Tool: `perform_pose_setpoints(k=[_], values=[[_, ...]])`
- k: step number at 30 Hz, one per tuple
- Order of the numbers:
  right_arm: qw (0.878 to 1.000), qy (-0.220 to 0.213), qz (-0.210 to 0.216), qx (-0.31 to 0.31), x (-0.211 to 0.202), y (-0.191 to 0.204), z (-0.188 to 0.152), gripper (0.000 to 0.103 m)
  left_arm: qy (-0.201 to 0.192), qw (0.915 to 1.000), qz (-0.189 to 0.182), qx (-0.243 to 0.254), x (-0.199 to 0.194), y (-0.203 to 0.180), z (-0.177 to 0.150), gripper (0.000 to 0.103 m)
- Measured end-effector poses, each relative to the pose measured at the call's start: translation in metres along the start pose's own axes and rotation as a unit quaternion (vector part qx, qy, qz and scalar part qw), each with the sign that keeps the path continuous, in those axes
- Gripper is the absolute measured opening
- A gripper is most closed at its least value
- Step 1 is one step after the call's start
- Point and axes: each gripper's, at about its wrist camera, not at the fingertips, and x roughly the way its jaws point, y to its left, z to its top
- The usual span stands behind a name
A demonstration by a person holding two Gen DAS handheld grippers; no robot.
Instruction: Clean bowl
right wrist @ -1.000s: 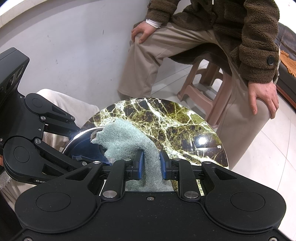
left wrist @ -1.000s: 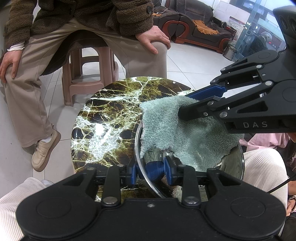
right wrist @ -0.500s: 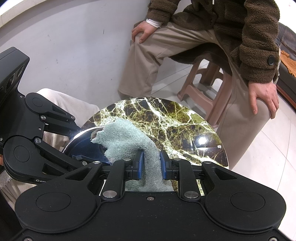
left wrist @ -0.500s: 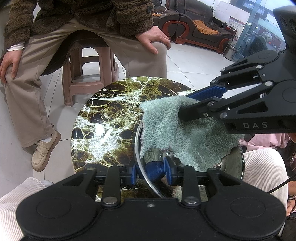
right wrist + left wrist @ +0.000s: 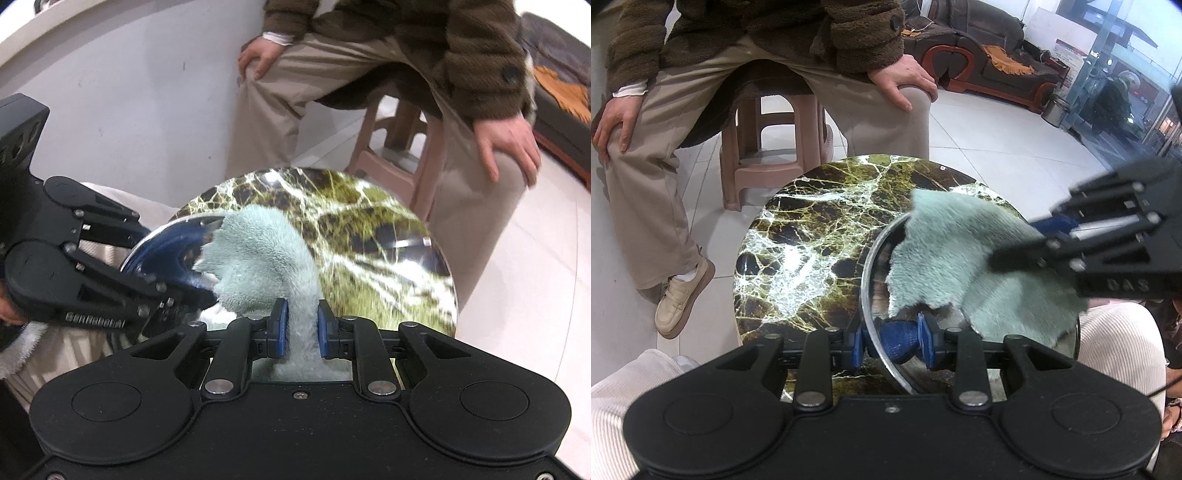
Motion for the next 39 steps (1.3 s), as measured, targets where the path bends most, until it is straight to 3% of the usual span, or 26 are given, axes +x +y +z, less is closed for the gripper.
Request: perform_pose_setpoints(k=[5, 13, 22, 31, 39], values=[[1.000, 0.001, -0.011, -0.004, -0.004, 0.005, -0.003, 0.016, 0.002, 1.0000, -0.002, 0.008, 0.000, -0.002, 0.001, 0.027], [0.999, -0.025, -0.010, -0.020, 0.009, 0.008, 0.032, 0.016, 0.002, 0.9999, -0.001, 0.010, 0.000, -0.002, -0.001, 0.027], [1.000, -0.011, -0.012, 0.025, -0.001, -0.002, 0.001, 0.012, -0.001, 1.0000, -0.005, 0.008, 0.000, -0.001, -0.002, 0.027], [0.999, -0.039, -0.012, 0.018, 0.004, -0.001, 0.022, 0.013, -0.004, 1.0000, 0.004, 0.007, -0.002, -0.002, -0.003, 0.027], [0.987, -0.054, 0.015, 0.151, -0.016, -0.016, -0.024, 0.014, -0.030, 0.9993, 0.009, -0.020, -0.007, 0.002, -0.003, 0.025]])
